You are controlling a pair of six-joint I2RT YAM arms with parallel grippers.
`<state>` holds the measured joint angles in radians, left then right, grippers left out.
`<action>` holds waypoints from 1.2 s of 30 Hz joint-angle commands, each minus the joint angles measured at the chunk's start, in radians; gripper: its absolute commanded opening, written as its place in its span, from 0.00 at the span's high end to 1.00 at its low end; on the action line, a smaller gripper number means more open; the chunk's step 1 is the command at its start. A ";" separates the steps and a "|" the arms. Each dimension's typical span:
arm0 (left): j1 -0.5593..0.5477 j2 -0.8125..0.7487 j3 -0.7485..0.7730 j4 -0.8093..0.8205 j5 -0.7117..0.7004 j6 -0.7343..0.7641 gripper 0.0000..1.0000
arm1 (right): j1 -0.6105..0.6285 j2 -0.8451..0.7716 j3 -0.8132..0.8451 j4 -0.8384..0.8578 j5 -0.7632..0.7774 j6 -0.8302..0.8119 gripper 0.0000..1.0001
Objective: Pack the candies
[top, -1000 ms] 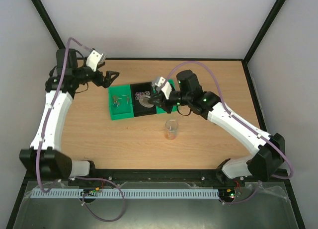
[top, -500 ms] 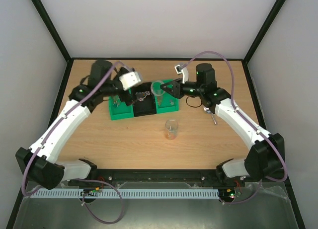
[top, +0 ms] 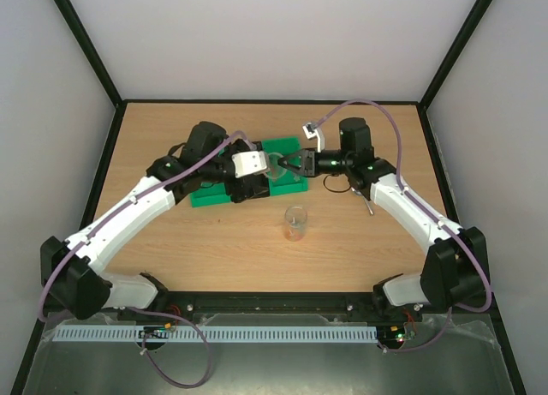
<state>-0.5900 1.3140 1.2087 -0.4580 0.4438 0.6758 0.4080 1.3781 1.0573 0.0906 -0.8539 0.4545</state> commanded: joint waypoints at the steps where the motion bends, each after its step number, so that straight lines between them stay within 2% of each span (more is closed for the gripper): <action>1: -0.017 0.026 -0.004 0.035 -0.014 0.036 0.04 | 0.000 -0.011 -0.023 0.021 -0.046 0.022 0.91; 9: -0.053 0.049 -0.018 0.110 -0.069 0.034 0.07 | 0.000 0.000 -0.022 0.017 -0.060 0.027 0.91; 20: -0.080 0.063 -0.037 0.177 -0.064 0.065 0.12 | 0.000 0.007 -0.027 0.034 -0.079 0.042 0.92; 32: -0.090 0.056 -0.046 0.212 -0.082 0.060 0.30 | 0.000 0.007 -0.027 0.031 -0.079 0.043 0.92; 34: -0.090 0.053 -0.046 0.211 -0.088 0.050 0.33 | 0.000 0.004 -0.025 0.027 -0.077 0.038 0.85; 36: -0.088 0.051 -0.045 0.197 -0.087 0.043 0.36 | 0.000 -0.002 -0.018 0.004 -0.059 0.015 0.71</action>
<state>-0.6697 1.3724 1.1751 -0.2852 0.3580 0.7284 0.4076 1.3785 1.0355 0.1074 -0.9070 0.4862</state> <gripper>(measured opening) 0.689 0.202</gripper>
